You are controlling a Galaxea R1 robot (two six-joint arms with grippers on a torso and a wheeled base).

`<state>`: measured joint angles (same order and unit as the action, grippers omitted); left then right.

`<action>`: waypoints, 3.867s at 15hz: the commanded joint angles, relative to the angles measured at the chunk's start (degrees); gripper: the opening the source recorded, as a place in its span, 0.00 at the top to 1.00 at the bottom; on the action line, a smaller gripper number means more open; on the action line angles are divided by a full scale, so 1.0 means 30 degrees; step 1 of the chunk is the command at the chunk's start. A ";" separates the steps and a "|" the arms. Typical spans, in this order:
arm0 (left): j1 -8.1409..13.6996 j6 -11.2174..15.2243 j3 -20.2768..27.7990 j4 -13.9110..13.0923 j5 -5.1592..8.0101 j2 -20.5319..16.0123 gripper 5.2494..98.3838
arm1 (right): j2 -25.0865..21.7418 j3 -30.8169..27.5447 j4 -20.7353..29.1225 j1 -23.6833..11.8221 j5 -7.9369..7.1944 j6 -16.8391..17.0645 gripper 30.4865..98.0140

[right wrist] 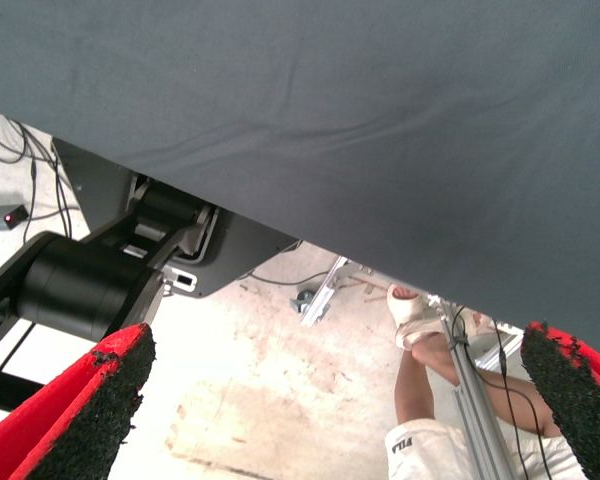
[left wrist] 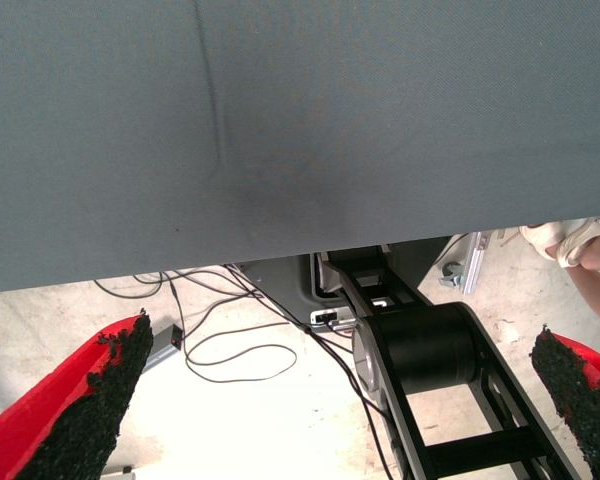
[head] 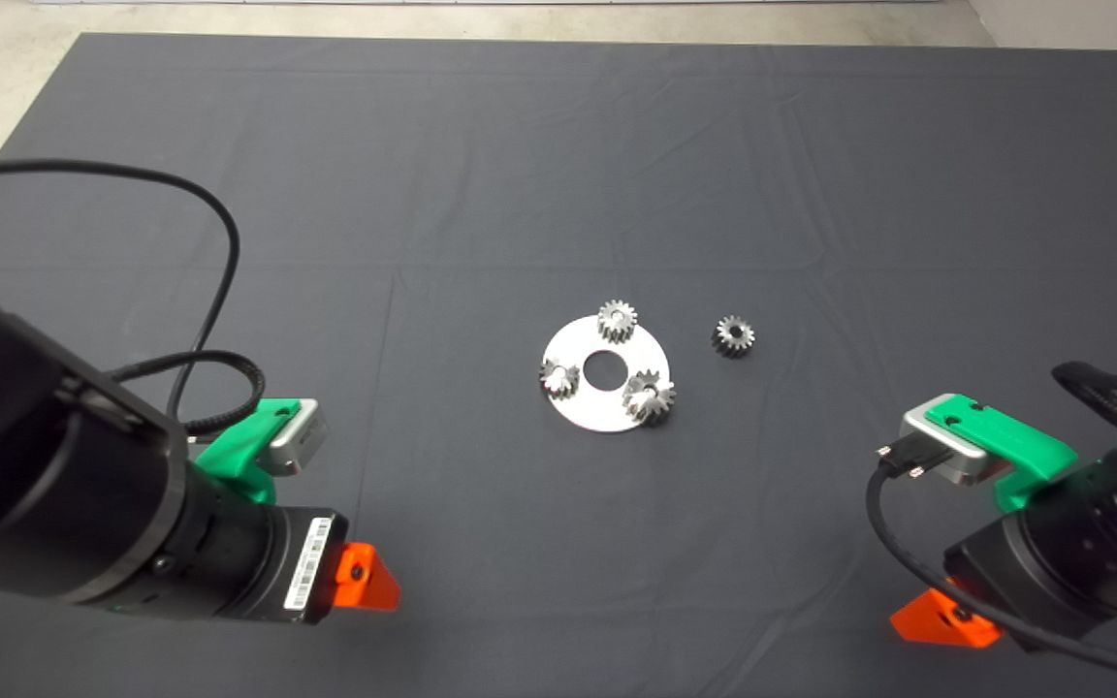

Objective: Remove an incorrectly installed larger gear and replace it with the correct smaller gear

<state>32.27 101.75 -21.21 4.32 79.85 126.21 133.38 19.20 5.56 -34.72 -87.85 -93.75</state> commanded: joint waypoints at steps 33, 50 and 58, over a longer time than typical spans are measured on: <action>0.0143 -0.0432 0.0279 -0.0267 0.0015 0.0018 0.01 | 0.4601 0.8653 -0.6945 0.3105 -0.1919 1.4696 0.02; 0.0143 -0.0461 0.0279 -0.0267 0.0044 0.0047 0.01 | 0.6798 1.2813 -0.9705 0.5127 -0.1919 1.7016 0.02; 0.0143 -0.0466 0.0279 -0.0267 0.0044 0.0023 0.01 | 0.7706 1.3839 -0.9880 0.5507 -0.1919 1.7098 0.02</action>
<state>32.27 100.41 -21.21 4.32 79.87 126.35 155.32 59.20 -21.69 -18.19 -87.63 -43.06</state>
